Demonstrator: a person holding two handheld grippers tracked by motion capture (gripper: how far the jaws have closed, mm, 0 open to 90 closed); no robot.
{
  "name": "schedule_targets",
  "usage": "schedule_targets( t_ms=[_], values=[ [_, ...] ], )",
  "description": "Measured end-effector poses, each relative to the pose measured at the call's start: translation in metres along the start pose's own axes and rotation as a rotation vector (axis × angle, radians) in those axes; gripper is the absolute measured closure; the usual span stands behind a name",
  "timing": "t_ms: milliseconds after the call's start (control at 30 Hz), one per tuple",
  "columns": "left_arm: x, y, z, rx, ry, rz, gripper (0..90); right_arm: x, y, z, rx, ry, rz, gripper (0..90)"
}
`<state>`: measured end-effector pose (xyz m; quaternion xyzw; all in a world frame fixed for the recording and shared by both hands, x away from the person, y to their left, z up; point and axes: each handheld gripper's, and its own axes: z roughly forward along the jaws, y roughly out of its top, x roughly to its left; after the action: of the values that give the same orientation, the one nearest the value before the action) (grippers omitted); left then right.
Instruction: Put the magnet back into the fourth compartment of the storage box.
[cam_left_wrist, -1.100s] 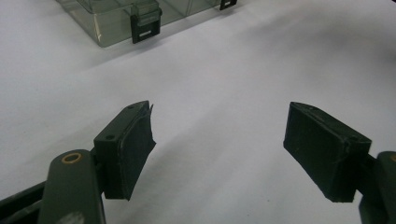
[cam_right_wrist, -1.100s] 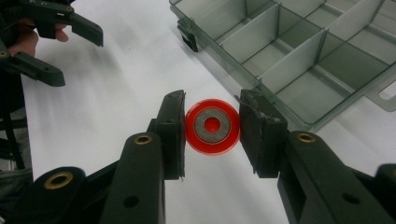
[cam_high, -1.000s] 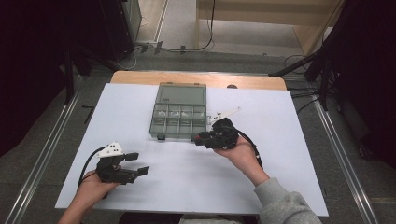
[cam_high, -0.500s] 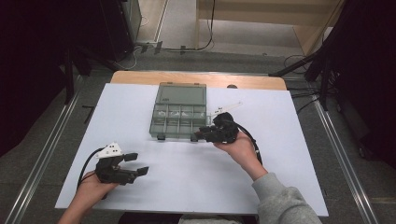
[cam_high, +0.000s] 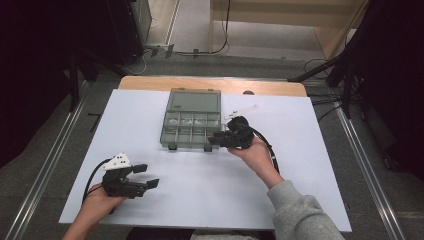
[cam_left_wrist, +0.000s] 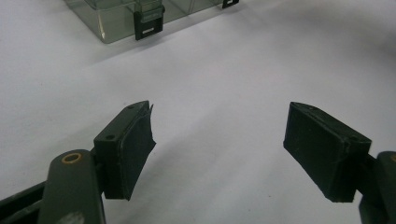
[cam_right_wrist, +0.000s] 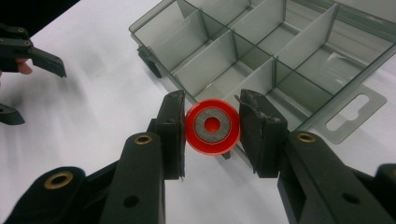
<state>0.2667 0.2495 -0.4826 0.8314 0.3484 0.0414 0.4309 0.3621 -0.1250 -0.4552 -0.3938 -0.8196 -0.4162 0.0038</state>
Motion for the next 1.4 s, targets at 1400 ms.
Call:
schedule_targets(
  t_ms=[1400],
  values=[
    [0.0,0.0,0.001,-0.011,0.002,-0.007,23.4,-0.033,0.028,0.025,-0.014,-0.042,0.041,63.6]
  ],
)
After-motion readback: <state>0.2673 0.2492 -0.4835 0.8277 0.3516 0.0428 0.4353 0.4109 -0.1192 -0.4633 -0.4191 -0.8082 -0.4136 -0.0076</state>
